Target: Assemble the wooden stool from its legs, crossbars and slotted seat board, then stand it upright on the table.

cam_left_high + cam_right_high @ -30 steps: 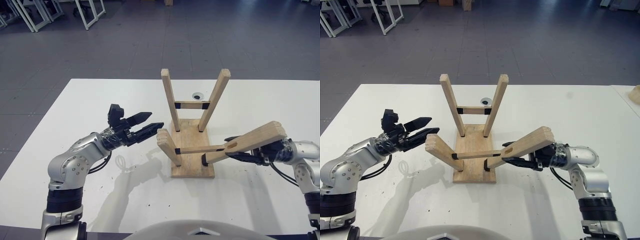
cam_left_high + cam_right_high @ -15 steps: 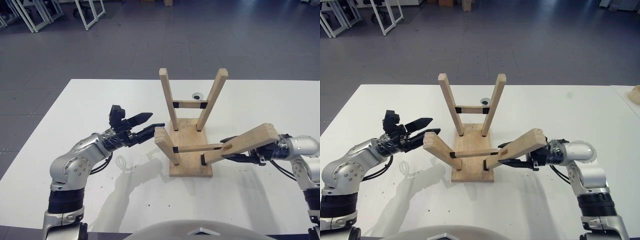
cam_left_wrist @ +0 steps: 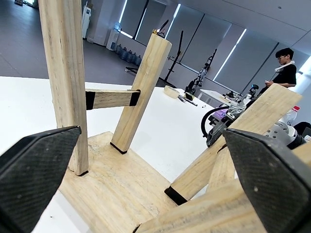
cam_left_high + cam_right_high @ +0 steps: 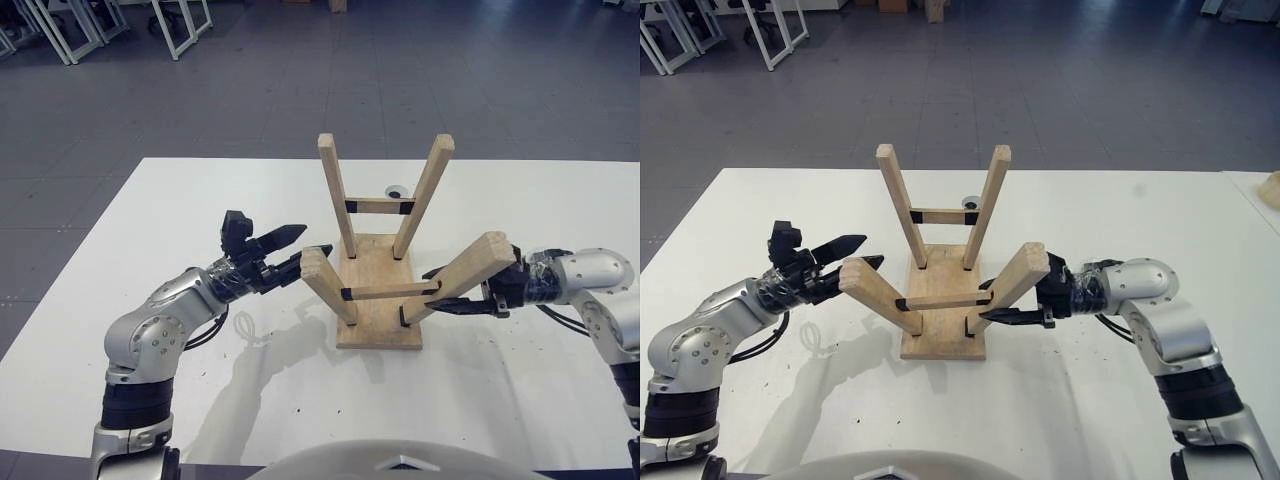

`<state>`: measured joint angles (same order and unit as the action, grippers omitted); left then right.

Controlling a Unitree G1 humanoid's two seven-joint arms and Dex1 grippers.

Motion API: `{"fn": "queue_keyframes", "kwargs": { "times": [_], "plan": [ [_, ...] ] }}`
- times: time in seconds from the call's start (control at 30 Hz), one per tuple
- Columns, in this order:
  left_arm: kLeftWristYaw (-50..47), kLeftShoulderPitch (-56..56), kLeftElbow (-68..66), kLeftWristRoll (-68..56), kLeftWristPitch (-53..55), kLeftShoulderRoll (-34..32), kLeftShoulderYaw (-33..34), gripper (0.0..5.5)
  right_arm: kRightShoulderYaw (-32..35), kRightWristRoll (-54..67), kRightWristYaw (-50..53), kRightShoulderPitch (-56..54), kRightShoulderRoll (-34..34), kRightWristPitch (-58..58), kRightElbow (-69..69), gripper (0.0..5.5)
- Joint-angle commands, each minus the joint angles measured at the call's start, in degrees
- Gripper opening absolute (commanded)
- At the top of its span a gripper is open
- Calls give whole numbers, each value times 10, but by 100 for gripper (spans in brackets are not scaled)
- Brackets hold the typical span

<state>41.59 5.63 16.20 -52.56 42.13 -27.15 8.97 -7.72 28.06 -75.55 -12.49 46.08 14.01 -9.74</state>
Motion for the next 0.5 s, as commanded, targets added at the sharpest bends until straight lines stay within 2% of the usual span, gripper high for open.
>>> {"fn": "queue_keyframes", "kwargs": {
  "times": [0.03, 0.17, 0.3, 0.5],
  "plan": [
    [-21, 4, -1, 15, -12, 8, 7, 550, -58, -88, 22, 59, 28, 9, -15, 202],
    [-40, 20, -17, 21, -20, 4, 29, 550, -88, -106, 75, 102, 21, 27, -28, 202],
    [-81, 43, -42, 44, -39, 2, 56, 550, -127, -151, 220, 85, -18, 131, -12, 202],
    [-225, 121, -115, 111, -95, 1, 132, 550, -172, -172, 362, 51, -70, 222, 40, 202]
  ]
}}
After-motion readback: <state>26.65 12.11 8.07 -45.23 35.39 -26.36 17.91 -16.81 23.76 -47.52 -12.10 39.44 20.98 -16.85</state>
